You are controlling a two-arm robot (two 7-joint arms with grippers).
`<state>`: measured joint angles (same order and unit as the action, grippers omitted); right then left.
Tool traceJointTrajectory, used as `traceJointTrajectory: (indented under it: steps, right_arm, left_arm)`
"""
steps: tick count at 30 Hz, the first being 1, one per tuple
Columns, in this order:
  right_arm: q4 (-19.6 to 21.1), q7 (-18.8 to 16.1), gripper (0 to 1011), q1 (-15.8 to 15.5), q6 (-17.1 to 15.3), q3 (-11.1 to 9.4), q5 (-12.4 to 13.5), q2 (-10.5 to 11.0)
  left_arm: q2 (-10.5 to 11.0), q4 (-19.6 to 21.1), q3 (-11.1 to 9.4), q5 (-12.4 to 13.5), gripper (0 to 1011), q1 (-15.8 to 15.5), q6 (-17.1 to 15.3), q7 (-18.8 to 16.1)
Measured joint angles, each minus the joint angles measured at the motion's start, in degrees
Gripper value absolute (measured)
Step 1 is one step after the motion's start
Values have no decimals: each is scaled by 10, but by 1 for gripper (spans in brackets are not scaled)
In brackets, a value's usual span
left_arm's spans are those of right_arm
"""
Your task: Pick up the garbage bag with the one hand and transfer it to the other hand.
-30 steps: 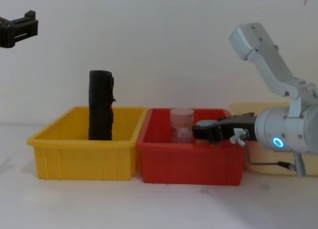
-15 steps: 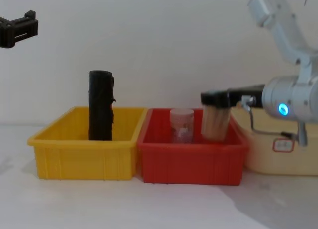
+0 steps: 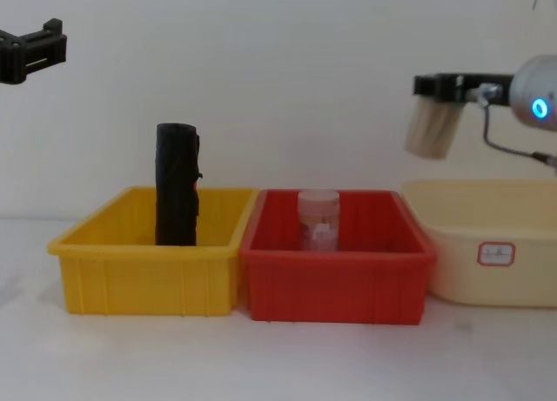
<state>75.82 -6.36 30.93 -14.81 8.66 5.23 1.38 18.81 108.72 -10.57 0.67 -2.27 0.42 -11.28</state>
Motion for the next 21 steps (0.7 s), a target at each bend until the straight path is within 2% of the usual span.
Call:
traceJointTrajectory:
  steps: [9,21]
  right_arm:
    - [-56,34,668,34,35,-27,-12,8]
    - [-124,45,668,53,53,-29,-39,22]
  left_arm:
    - [0,0,0,0,1001,0,0,0]
    - [0,0,0,0,1001,0,0,0]
